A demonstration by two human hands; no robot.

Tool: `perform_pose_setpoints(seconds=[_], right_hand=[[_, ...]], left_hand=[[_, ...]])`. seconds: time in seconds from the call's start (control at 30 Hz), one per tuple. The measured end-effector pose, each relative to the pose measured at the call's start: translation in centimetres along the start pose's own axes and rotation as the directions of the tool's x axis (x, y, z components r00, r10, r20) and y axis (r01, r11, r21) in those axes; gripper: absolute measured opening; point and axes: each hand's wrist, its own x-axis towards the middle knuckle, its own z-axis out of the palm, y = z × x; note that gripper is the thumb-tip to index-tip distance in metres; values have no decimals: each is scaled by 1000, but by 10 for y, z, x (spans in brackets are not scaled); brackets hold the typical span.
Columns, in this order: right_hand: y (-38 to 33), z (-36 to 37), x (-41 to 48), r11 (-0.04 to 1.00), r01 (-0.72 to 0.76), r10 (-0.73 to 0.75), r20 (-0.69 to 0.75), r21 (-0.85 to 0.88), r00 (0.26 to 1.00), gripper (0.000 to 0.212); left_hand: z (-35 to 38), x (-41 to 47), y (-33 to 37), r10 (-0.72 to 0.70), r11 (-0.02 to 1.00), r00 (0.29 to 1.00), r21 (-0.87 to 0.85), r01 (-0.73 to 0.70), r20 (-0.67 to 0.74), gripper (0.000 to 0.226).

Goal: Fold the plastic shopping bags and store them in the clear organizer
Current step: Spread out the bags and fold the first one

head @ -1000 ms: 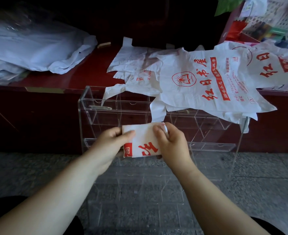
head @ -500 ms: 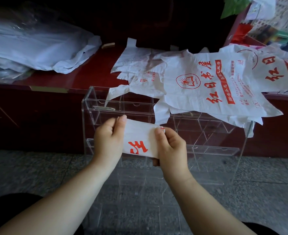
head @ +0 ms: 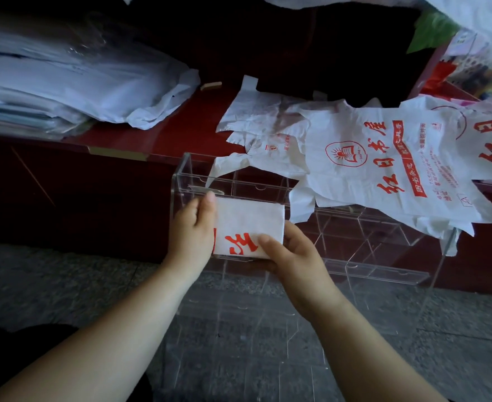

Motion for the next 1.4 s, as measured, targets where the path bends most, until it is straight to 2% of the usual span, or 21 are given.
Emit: perform_pose_setpoints(seconds=[0.07,0.17,0.23,0.3,0.4,0.5,0.63,0.8,0.87,1.03,1.27,1.4], right_hand=[[-10,6,3,998,19,-20,-17,-68,1000,19],[-28,8,16,933,87,-128,-95,-349,987,18],[-43,9,29,827,136,-212,-78,-545,974,19],[-58,14,44,708,185,-242,12,-682,970,25],[-66,26,63,514,236,-228,134,-825,964,33],[-58,41,75,387,276,-155,233,-880,960,17],[-38,56,82,247,260,-16,264,-934,964,23],[-21,71,94,175,188,223,224,-967,949,36],[-17,73,97,236,169,272,232,-957,934,34],[-8,68,103,257,138,287,212,-957,934,23],[7,64,99,264,109,304,190,-958,934,23],[9,62,98,184,132,246,175,-974,953,27]], left_hand=[[-8,8,1,-39,999,994,-23,42,105,34],[-24,21,2,-98,989,977,-87,116,189,31],[-39,33,-1,-88,992,988,-81,99,130,28],[-54,45,-9,-61,998,998,19,60,14,22],[-68,55,-26,-115,985,992,120,121,-56,14],[-66,55,-41,-205,970,976,146,193,76,25],[-62,49,-44,-155,983,967,129,131,204,26],[-62,49,-48,-113,985,976,148,86,186,28],[-61,50,-50,-108,984,976,160,78,187,28],[-61,51,-47,-108,982,979,173,78,172,27],[-62,49,-47,-118,977,977,198,83,175,29],[-61,50,-47,-122,976,979,200,88,164,29]])
